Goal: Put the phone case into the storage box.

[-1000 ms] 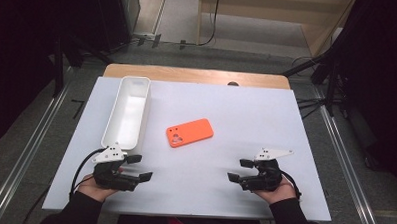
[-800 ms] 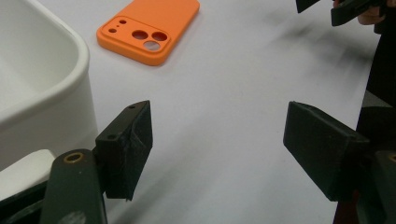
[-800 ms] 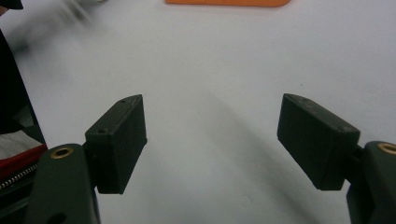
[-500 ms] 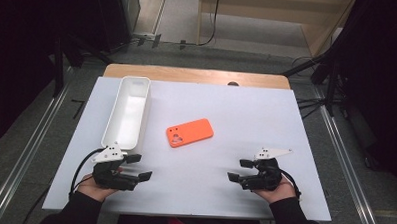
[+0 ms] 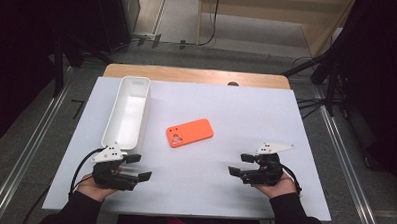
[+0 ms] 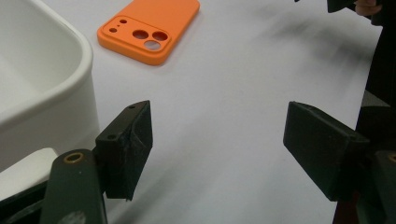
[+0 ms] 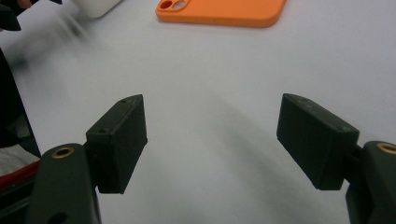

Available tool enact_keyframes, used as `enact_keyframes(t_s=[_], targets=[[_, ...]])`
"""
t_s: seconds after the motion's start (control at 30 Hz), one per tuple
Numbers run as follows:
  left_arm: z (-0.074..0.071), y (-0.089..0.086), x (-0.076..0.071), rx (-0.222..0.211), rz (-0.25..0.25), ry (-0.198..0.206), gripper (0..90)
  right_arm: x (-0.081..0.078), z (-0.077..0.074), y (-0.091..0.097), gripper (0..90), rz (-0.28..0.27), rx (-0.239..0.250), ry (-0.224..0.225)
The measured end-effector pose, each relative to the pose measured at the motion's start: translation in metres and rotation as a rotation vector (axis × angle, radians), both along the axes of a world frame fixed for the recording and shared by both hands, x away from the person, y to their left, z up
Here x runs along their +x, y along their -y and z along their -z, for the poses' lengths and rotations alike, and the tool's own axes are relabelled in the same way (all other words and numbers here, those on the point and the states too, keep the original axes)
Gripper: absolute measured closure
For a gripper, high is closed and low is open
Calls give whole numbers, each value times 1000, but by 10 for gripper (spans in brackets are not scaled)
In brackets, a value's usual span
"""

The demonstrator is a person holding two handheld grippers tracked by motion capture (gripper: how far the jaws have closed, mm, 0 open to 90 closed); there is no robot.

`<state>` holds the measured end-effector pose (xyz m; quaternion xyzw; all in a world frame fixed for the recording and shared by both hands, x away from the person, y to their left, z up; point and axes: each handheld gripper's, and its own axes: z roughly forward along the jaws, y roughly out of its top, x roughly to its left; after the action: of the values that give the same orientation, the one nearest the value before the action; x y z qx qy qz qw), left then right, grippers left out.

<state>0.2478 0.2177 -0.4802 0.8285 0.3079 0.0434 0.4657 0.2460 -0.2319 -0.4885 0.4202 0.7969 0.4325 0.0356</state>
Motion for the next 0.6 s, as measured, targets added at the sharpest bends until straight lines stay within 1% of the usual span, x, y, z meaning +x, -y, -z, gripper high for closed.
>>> enact_keyframes(t_s=[0.03, 0.1, 0.13, 0.2, 0.6], targets=[[0, 0, 0, -1, 1, -1, 245, 1, -1, -1, 229, -1, 2, -8], [0, -1, 0, 1, 2, -2, 244, 4, -3, -3, 229, -7, 5, 4], [0, -1, 0, 1, 3, -2, 244, 5, -5, -5, 229, -10, 5, 1], [0, -1, 0, 0, 0, -3, 244, 8, -8, -8, 229, -15, 2, 16], [0, -1, -1, -2, -6, -4, 244, 23, -21, -14, 231, -38, 0, 33]])
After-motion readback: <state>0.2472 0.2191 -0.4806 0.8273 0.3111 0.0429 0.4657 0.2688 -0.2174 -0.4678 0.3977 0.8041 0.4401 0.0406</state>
